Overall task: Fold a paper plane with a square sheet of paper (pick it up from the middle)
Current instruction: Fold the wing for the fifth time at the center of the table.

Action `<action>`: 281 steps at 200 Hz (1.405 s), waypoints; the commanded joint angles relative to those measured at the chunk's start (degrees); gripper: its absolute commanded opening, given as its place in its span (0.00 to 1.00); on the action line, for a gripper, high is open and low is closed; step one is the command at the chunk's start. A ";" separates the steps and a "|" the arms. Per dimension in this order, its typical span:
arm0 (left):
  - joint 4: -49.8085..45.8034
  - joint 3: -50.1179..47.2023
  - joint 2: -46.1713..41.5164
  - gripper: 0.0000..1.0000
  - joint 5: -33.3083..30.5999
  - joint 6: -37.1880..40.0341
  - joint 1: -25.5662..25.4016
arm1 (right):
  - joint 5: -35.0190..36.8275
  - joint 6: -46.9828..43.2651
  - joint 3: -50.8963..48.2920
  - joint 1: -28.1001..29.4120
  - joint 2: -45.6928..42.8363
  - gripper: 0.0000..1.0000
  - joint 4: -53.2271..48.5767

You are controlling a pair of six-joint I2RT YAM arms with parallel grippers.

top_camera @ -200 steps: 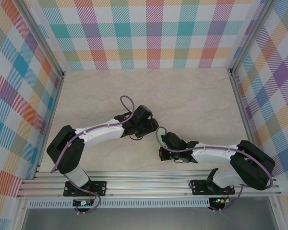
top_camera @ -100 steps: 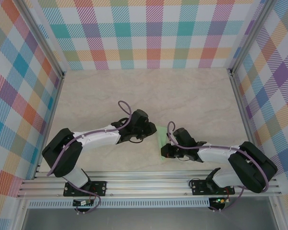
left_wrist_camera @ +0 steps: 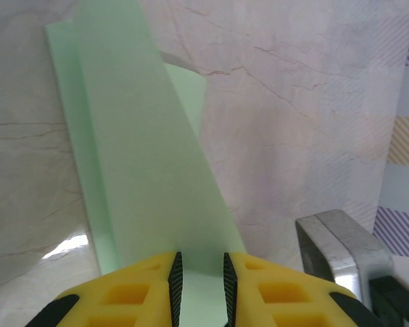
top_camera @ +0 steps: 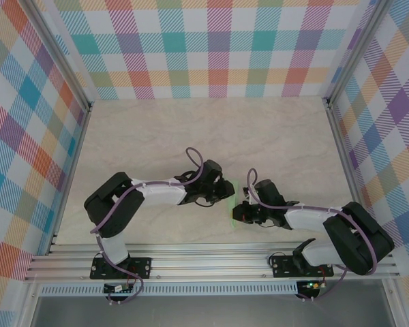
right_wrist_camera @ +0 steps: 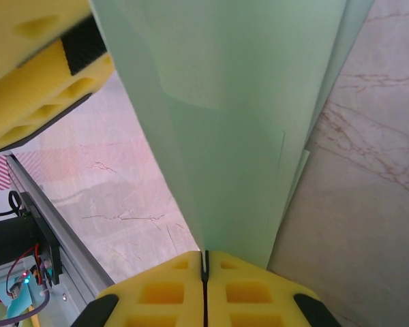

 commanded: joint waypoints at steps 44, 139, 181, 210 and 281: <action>5.12 0.46 2.12 0.26 2.38 0.23 -0.77 | -1.63 -0.76 -0.47 -0.97 -0.51 0.08 -0.75; 2.76 2.10 5.94 0.25 0.03 2.89 -0.73 | 0.33 1.30 -0.07 -1.06 -5.02 0.16 -6.79; 3.06 3.36 6.18 0.25 1.01 4.11 -0.76 | 2.27 1.52 -0.18 -1.06 -7.25 0.13 -10.72; 3.68 4.15 6.25 0.26 2.13 4.79 -0.72 | 2.64 2.33 -0.18 -1.06 -5.23 0.11 -10.22; 2.76 5.38 7.54 0.26 3.14 5.27 -0.76 | 3.91 4.74 0.58 -1.08 -9.03 0.26 -10.12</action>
